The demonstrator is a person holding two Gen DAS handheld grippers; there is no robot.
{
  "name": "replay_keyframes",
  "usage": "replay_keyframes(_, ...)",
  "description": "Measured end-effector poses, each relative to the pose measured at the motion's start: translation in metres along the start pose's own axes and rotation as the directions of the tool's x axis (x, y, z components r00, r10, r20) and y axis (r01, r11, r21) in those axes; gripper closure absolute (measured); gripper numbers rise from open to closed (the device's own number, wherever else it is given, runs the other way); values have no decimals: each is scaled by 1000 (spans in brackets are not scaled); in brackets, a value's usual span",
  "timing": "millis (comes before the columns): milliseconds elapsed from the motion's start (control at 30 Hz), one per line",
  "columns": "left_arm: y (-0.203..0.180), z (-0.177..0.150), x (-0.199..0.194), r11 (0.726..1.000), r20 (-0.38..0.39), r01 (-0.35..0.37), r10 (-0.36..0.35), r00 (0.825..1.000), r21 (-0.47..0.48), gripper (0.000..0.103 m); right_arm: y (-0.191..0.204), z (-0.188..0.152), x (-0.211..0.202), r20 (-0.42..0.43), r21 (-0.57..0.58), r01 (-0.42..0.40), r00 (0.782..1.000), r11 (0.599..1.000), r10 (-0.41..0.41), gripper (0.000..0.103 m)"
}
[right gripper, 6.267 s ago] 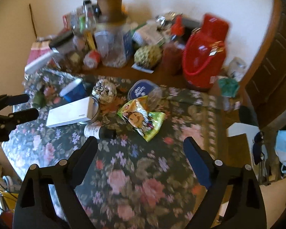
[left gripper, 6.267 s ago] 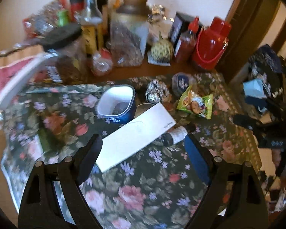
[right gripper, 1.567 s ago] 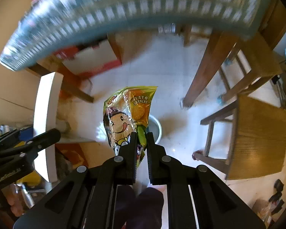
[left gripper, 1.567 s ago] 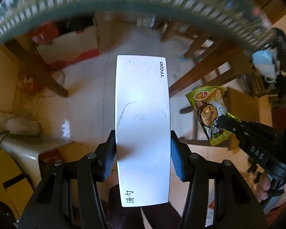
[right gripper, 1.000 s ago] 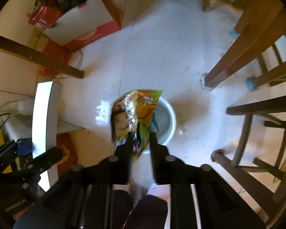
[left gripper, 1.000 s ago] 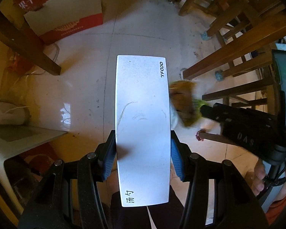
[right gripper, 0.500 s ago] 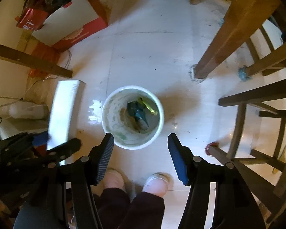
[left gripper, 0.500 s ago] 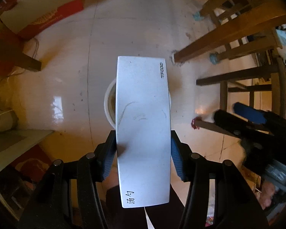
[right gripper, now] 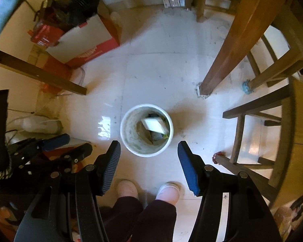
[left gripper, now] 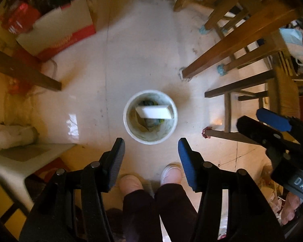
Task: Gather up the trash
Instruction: 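Open the left gripper to drop the white TFOOD box into the bucket, then raise both open tools back up toward the table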
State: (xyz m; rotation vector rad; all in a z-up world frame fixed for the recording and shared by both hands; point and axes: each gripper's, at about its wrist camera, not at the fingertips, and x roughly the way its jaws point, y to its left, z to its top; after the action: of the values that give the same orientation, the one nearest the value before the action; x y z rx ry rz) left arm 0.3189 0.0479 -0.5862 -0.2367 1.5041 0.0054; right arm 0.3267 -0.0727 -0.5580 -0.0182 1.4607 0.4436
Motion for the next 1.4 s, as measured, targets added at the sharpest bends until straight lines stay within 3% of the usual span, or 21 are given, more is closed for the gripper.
replay_keyframes(300,-5,-10,-153,1000,151,2,-4,989,10,49,36,2,-117,109,-22,-13,994,1000,16,48)
replay_keyframes(567,-6,-20,-285,999,315,-17,5,949,33,49,73,-5,-233,250,-59,6,968,998,9,48)
replay_keyframes(867,-16,-48,-404,997,486,9,-47,873,79,49,112,-20,-347,392,-68,9,920,998,18,48)
replay_keyframes(1067,-16,-68,-468,990,596,-31,-57,801,136,48,135,-37,-414,509,-70,46,861,996,-5,48)
replay_keyframes(1233,-9,-83,-511,987,681,-20,-95,726,158,42,154,-46,-450,603,-58,96,797,994,-41,36)
replay_keyframes(1333,-7,-86,-528,988,715,-25,-95,692,155,36,163,-50,-465,645,-58,109,763,992,-46,22)
replay_keyframes(1400,-6,-86,-534,987,728,-26,-97,679,156,33,168,-49,-470,662,-55,138,746,989,-67,19)
